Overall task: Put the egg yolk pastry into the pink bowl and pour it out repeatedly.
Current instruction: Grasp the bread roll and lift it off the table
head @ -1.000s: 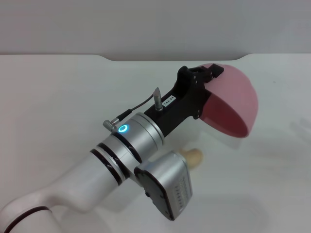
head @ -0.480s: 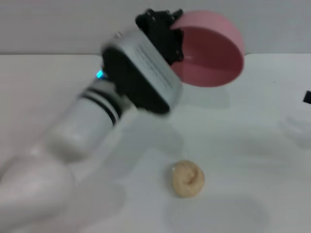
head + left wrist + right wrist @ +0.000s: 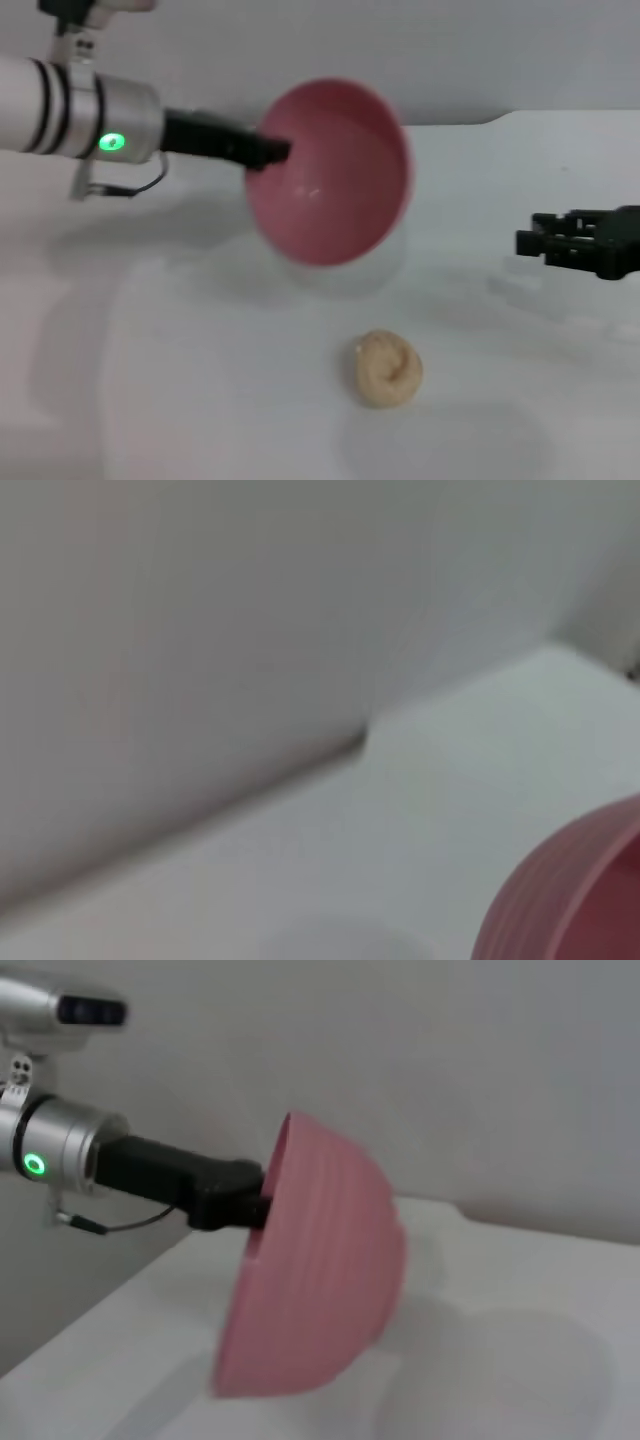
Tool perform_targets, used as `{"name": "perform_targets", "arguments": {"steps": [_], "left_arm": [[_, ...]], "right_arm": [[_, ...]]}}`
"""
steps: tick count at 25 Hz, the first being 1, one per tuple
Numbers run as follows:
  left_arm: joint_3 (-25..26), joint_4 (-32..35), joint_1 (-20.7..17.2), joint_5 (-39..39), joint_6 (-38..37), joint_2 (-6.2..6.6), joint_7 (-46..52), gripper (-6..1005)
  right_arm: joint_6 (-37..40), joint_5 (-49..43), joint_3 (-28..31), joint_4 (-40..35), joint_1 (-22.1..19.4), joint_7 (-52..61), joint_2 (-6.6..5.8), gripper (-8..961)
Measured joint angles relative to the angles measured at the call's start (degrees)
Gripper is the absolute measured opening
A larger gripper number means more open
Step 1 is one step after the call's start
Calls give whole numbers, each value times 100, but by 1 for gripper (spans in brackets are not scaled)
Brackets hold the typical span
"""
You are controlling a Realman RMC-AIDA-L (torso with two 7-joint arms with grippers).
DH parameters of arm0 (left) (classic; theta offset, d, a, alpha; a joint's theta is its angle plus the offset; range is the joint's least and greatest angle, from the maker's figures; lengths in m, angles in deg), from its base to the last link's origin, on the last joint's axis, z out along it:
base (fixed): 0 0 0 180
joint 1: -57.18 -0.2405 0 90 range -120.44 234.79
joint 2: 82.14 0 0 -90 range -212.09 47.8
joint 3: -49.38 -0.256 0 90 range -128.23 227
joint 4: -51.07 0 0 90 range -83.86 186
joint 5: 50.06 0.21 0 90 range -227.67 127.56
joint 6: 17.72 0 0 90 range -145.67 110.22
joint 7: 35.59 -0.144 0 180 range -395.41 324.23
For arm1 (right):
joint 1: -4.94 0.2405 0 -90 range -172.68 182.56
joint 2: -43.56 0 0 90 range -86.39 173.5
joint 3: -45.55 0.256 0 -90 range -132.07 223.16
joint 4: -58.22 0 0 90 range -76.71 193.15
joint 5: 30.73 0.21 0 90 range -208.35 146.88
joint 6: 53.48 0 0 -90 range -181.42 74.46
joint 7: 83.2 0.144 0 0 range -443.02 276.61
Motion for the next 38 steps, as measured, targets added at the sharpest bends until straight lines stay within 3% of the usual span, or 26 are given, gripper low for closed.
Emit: {"name": "perform_targets", "arguments": {"steps": [2,7,13,18,38], "left_arm": [[573,41,91,669,-669,-7,442,-1],[908,495,22,2349,-2027,97,1865,-1],[978,1365,-392,2563,-2685,-49,2020,-1],[925,1988,-747,2748,-2858,-68,2322,0],[540,2088,-642,2780,-2789,-74,2303,-1]], "right_arm": [[-24,-101,-54,93,178,53,-5,441],[-41,-957,-286,331,796,510,-2,440],[-205,-1764,-597,817,1414,1163,10,439],[-347,-1853,-923,1184,1755,1965,12,438],[-1313,-1752,-2658,1964,2179,2906,71,435]]}}
